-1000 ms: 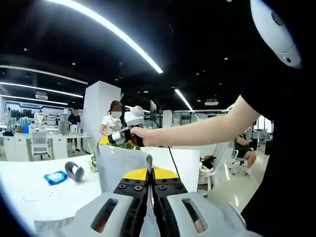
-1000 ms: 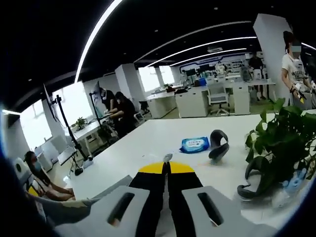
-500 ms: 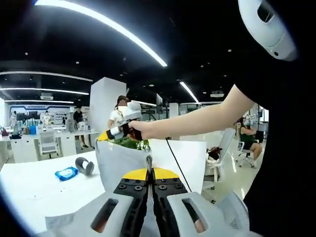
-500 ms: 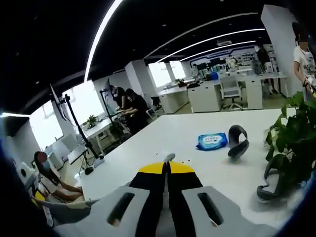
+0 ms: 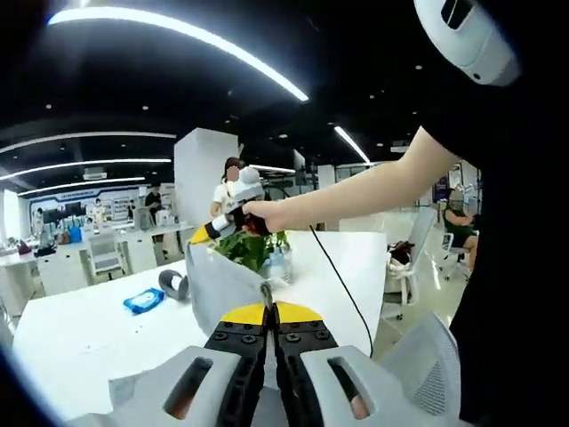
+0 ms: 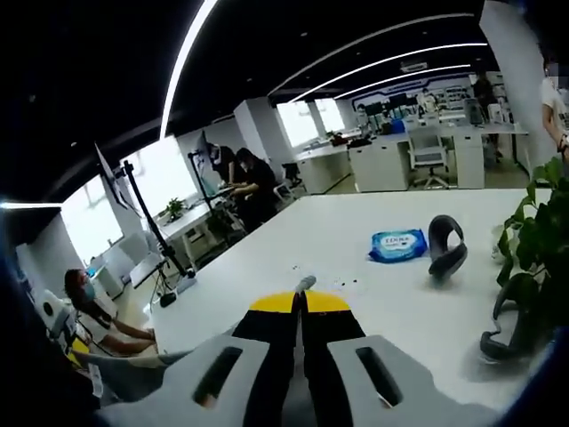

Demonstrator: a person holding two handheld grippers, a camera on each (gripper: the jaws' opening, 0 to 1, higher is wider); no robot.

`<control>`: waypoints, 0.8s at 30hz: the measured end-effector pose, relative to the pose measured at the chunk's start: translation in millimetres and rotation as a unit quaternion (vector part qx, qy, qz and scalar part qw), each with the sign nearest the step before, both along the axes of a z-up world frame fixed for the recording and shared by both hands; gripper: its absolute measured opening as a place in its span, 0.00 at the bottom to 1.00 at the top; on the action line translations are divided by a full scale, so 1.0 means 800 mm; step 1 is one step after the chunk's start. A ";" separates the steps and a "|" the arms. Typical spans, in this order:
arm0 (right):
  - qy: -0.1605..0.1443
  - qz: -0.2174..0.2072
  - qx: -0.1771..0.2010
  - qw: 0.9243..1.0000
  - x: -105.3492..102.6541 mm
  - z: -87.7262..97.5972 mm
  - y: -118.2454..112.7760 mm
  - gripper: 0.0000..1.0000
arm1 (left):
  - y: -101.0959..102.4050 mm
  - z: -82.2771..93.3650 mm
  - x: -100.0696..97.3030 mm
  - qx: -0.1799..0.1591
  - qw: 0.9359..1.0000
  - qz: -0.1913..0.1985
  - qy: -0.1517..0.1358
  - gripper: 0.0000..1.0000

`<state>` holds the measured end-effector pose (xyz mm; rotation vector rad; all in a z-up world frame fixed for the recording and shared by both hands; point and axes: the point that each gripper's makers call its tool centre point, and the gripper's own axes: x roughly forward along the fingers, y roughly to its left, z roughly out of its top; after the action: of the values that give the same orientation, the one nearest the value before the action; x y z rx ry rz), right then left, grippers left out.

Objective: Fold the towel on the table until its edges align and the towel forms a compact rectangular stack.

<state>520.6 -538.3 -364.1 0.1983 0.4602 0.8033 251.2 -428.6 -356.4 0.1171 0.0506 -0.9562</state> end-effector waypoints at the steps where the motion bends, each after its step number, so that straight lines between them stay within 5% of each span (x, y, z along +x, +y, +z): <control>1: -0.001 0.001 0.000 1.000 -0.001 0.000 0.003 0.00 | 0.004 0.000 0.001 -0.003 1.000 0.003 0.003 0.02; 24: 0.030 0.040 -0.023 0.998 -0.009 -0.047 0.050 0.00 | 0.072 -0.071 -0.001 0.035 0.996 0.042 0.068 0.02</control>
<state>513.8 -498.2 -402.1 0.1628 0.5460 0.8651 250.1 -371.2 -412.9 0.1137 0.2141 -0.8785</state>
